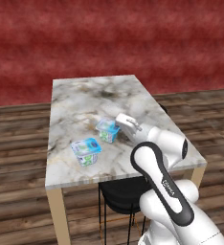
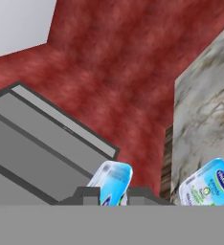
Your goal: Stack the yogurt containers by placing the smaller containers on top of the larger containers.
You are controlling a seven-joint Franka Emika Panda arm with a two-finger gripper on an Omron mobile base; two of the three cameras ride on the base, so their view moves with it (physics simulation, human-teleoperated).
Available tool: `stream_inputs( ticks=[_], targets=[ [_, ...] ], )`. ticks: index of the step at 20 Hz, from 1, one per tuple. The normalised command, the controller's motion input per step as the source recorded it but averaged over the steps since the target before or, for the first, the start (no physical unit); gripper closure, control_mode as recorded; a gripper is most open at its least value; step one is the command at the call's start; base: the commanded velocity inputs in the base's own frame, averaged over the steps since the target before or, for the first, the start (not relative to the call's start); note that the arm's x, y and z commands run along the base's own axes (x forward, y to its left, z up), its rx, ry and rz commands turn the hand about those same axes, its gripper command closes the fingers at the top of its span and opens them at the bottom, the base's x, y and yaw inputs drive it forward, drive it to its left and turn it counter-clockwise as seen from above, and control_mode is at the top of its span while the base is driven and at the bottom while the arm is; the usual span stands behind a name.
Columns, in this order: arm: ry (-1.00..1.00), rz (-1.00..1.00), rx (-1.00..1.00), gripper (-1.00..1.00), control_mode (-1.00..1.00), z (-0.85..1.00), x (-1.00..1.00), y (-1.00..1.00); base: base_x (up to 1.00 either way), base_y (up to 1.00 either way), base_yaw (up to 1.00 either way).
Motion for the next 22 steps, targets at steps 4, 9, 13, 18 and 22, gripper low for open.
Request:
stream_inputs(
  ticks=[4,9,13,18,22],
  targets=[
    [0.0,0.0,0.0,1.0,-1.0,-0.13,0.02,0.05,0.0,0.0,0.0],
    [0.0,0.0,0.0,1.0,-1.0,-0.22,0.08,0.0,0.0,0.0,0.0],
    [0.0,0.0,0.0,1.0,-1.0,-0.29,0.17,0.02,0.0,0.0,0.0],
    [0.0,0.0,0.0,1.0,-1.0,-0.31,0.24,0.04,0.0,0.0,0.0],
    [0.0,0.0,0.0,1.0,-1.0,-0.26,0.29,0.2,0.0,0.0,0.0]
  ],
)
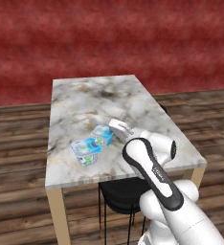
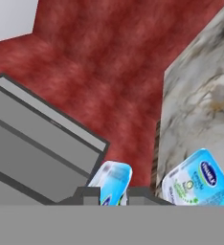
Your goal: Stack the yogurt containers by placing the smaller containers on top of the larger containers.
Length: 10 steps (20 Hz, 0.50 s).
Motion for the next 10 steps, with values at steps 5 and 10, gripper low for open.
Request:
stream_inputs(
  ticks=[5,10],
  targets=[
    [0.0,0.0,0.0,1.0,-1.0,-0.21,0.28,0.22,0.0,0.0,0.0],
    [0.0,0.0,0.0,1.0,-1.0,-0.18,0.17,0.14,0.0,0.0,0.0]
  ],
)
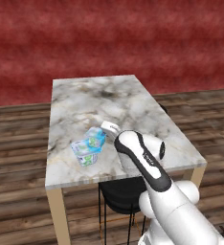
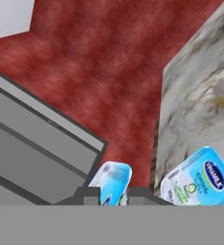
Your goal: Stack the yogurt containers by placing the smaller containers on top of the larger containers.
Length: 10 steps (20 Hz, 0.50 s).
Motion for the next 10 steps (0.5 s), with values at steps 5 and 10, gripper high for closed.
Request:
stream_inputs(
  ticks=[5,10],
  targets=[
    [0.0,0.0,0.0,1.0,-1.0,-0.13,0.05,0.0,0.0,0.0,0.0],
    [0.0,0.0,0.0,1.0,-1.0,-0.07,0.11,0.0,0.0,0.0,0.0]
  ],
)
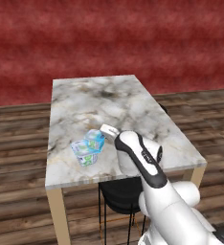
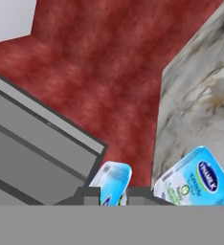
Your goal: Stack the yogurt containers by placing the smaller containers on top of the larger containers.
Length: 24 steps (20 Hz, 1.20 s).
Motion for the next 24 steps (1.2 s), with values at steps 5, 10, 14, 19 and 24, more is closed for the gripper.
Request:
stream_inputs(
  ticks=[5,10,14,19,24],
  targets=[
    [0.0,0.0,0.0,1.0,-1.0,-0.01,0.18,0.0,0.0,0.0,0.0],
    [0.0,0.0,0.0,1.0,-1.0,0.0,0.18,0.0,0.0,0.0,0.0],
    [0.0,0.0,0.0,1.0,-1.0,-0.03,0.13,0.0,0.0,0.0,0.0],
    [0.0,0.0,0.0,1.0,-1.0,-0.08,0.1,0.0,0.0,0.0,0.0],
    [0.0,0.0,0.0,1.0,-1.0,-0.1,0.02,0.02,0.0,0.0,0.0]
  ],
)
